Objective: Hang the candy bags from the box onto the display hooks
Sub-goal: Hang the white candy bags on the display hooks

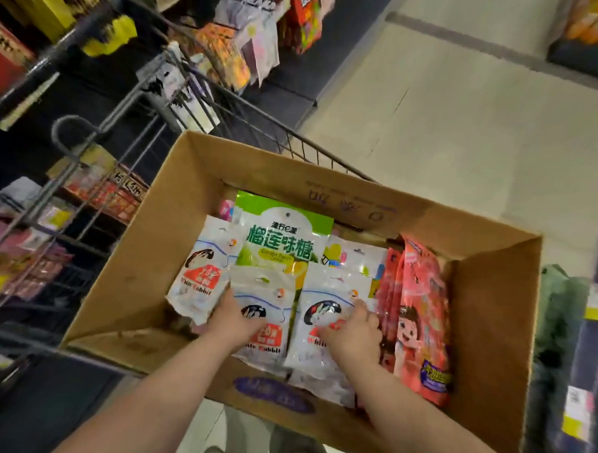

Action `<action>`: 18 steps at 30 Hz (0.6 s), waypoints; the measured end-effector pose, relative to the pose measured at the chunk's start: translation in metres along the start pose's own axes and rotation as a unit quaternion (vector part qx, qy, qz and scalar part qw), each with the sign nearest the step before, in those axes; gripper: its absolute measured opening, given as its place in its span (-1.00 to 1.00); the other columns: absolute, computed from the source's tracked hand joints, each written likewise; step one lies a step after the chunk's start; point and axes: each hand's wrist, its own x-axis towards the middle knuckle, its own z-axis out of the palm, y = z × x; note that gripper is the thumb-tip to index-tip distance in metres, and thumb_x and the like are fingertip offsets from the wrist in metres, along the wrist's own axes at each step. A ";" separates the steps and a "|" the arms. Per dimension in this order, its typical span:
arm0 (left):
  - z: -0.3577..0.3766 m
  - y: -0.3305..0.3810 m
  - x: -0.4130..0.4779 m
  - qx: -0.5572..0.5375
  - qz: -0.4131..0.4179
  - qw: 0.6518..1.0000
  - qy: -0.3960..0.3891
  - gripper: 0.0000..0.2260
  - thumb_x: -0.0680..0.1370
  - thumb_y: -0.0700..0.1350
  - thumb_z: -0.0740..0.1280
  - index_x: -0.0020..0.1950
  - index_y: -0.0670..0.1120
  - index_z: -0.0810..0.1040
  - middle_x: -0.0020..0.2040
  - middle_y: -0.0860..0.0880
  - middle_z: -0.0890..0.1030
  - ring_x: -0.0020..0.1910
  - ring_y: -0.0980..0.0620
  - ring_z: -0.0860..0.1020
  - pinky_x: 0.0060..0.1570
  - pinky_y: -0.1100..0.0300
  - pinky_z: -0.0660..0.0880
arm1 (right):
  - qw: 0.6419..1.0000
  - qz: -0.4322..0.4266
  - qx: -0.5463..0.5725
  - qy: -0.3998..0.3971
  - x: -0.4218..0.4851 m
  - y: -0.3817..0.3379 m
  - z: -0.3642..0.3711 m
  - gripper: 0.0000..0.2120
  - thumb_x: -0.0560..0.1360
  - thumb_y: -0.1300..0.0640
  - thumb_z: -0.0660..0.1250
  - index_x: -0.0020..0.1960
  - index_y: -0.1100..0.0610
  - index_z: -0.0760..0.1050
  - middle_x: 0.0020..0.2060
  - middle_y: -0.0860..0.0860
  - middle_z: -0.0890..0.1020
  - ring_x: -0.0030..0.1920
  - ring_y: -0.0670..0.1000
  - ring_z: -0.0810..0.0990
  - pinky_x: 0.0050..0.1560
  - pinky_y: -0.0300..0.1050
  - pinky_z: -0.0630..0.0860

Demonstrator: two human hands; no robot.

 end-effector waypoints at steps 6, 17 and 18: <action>0.008 -0.001 0.013 -0.065 -0.065 0.995 0.027 -0.21 0.36 -0.14 0.51 0.50 -0.07 0.20 0.38 -0.16 0.43 0.34 -0.20 0.41 0.33 -0.11 0.39 | 0.995 0.015 0.099 0.000 0.014 -0.003 0.001 -0.15 0.35 0.00 0.50 0.49 0.12 0.13 0.38 0.17 0.25 0.36 0.25 0.32 0.36 0.07 0.34; -0.006 0.001 0.004 -0.150 -0.043 0.988 0.010 -0.76 0.56 -0.12 0.35 0.20 -0.16 0.54 0.16 -0.17 0.62 0.10 -0.15 0.58 0.10 0.03 0.52 | 0.931 0.063 0.358 -0.026 0.024 -0.006 -0.004 -0.75 0.45 0.29 0.39 0.08 0.18 0.41 -0.12 0.13 0.64 -0.23 0.09 0.63 -0.14 0.03 0.62; -0.007 0.002 0.000 -0.164 -0.034 0.986 0.003 -0.76 0.57 -0.12 0.33 0.22 -0.14 0.53 0.16 -0.15 0.62 0.11 -0.14 0.58 0.08 0.06 0.51 | 0.932 0.045 0.359 -0.030 0.021 -0.007 -0.005 -0.76 0.48 0.28 0.36 0.11 0.17 0.42 -0.12 0.12 0.64 -0.24 0.08 0.63 -0.18 0.00 0.62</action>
